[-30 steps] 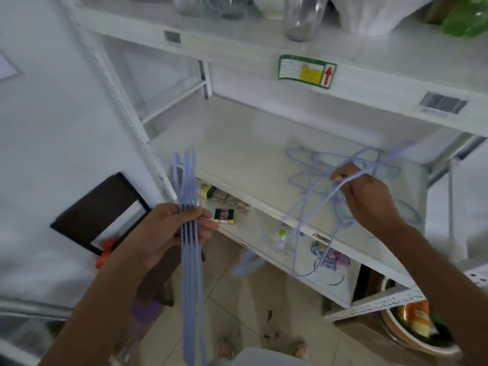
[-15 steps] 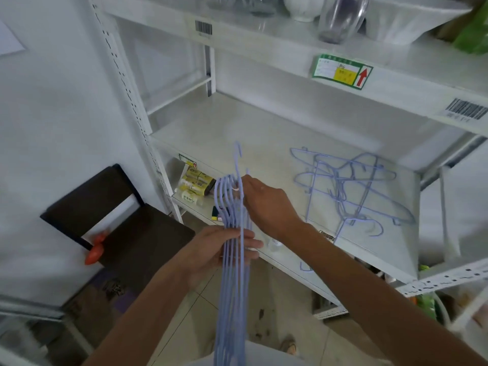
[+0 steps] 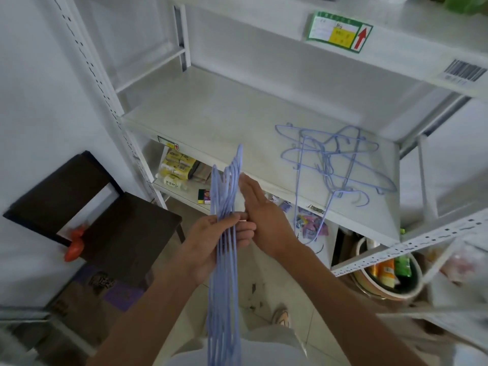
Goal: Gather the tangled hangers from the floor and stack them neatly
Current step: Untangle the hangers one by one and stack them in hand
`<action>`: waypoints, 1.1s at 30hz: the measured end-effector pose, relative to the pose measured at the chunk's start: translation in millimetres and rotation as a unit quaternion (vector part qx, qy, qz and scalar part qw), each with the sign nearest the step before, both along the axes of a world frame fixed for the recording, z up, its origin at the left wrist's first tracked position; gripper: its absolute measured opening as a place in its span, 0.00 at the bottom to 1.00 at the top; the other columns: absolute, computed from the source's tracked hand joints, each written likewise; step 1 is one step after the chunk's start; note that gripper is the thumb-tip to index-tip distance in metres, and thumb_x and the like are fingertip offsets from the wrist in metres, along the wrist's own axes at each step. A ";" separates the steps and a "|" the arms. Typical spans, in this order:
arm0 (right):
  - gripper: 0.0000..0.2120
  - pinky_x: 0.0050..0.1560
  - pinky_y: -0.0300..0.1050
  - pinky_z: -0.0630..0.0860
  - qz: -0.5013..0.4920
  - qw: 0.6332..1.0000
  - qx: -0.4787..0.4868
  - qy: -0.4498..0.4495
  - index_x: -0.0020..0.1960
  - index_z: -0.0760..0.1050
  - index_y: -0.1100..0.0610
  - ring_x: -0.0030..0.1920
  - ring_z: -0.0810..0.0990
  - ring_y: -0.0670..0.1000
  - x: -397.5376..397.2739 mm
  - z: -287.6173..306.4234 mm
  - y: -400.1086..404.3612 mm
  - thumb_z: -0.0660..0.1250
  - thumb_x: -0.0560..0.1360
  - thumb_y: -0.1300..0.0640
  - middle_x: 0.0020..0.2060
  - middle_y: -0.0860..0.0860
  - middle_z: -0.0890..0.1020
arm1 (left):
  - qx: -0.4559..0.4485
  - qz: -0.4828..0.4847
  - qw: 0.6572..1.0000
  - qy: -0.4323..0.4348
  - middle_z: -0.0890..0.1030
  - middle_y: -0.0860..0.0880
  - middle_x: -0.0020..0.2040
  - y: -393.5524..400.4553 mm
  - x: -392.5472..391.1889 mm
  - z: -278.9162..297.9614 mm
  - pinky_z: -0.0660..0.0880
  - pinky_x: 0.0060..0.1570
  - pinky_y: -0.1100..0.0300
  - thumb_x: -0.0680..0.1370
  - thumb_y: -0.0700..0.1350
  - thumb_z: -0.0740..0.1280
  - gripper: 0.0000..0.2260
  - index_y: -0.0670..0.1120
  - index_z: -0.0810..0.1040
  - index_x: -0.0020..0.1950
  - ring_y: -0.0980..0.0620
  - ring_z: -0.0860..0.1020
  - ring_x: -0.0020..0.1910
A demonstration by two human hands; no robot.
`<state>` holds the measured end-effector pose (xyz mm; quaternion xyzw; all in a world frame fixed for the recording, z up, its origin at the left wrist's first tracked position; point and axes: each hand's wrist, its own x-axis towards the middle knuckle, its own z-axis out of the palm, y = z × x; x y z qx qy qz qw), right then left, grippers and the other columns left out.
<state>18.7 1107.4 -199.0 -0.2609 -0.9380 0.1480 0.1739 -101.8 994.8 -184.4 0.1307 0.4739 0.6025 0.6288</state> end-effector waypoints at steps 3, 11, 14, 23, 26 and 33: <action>0.24 0.38 0.55 0.81 -0.139 0.987 -0.067 0.040 0.77 0.65 0.53 0.48 0.83 0.56 23.8 -3.8 -29.2 0.54 0.81 0.60 0.71 0.51 0.72 | 0.008 0.016 1.000 0.019 0.88 0.39 0.51 4.4 0.3 -9.7 0.83 0.45 0.62 0.85 0.40 0.64 0.13 0.36 0.79 0.67 0.48 0.88 0.46; 0.21 0.41 0.50 0.86 -0.229 0.664 -0.699 0.136 0.63 0.76 0.61 0.40 0.86 0.60 38.0 -0.6 -108.4 0.60 0.84 0.43 0.48 0.65 0.86 | 0.058 -0.017 0.998 -0.024 0.85 0.42 0.63 16.9 18.7 -33.3 0.84 0.54 0.58 0.85 0.36 0.60 0.13 0.39 0.77 0.68 0.45 0.86 0.57; 0.18 0.42 0.48 0.86 -0.176 0.651 -0.721 0.158 0.55 0.78 0.66 0.34 0.85 0.56 51.5 -5.7 -116.5 0.58 0.86 0.51 0.44 0.69 0.85 | 0.072 -0.027 0.996 -0.050 0.86 0.44 0.61 28.9 18.3 -33.2 0.84 0.53 0.58 0.83 0.36 0.62 0.15 0.40 0.76 0.69 0.45 0.86 0.58; 0.25 0.37 0.47 0.74 -0.189 0.708 -0.659 0.171 0.43 0.77 0.66 0.25 0.75 0.51 90.4 -36.2 -155.3 0.58 0.84 0.46 0.25 0.52 0.79 | -0.023 -0.124 0.988 -0.087 0.84 0.36 0.61 61.9 -5.9 -53.5 0.84 0.49 0.58 0.79 0.36 0.68 0.10 0.35 0.83 0.59 0.44 0.87 0.56; 0.23 0.40 0.56 0.79 -0.176 0.741 -0.635 0.131 0.38 0.76 0.61 0.27 0.74 0.53 104.0 -42.4 -165.6 0.59 0.86 0.48 0.24 0.47 0.76 | -0.060 -0.248 0.957 -0.141 0.81 0.35 0.67 62.0 -15.8 -59.5 0.84 0.53 0.55 0.80 0.38 0.67 0.14 0.36 0.83 0.63 0.42 0.84 0.62; 0.26 0.47 0.48 0.74 -0.175 0.738 -0.637 0.133 0.38 0.76 0.65 0.35 0.75 0.54 120.1 -56.2 -158.2 0.57 0.86 0.49 0.28 0.54 0.77 | -0.028 -0.345 0.938 0.029 0.83 0.37 0.66 72.5 2.0 -50.5 0.81 0.62 0.51 0.79 0.45 0.71 0.21 0.39 0.78 0.70 0.38 0.82 0.66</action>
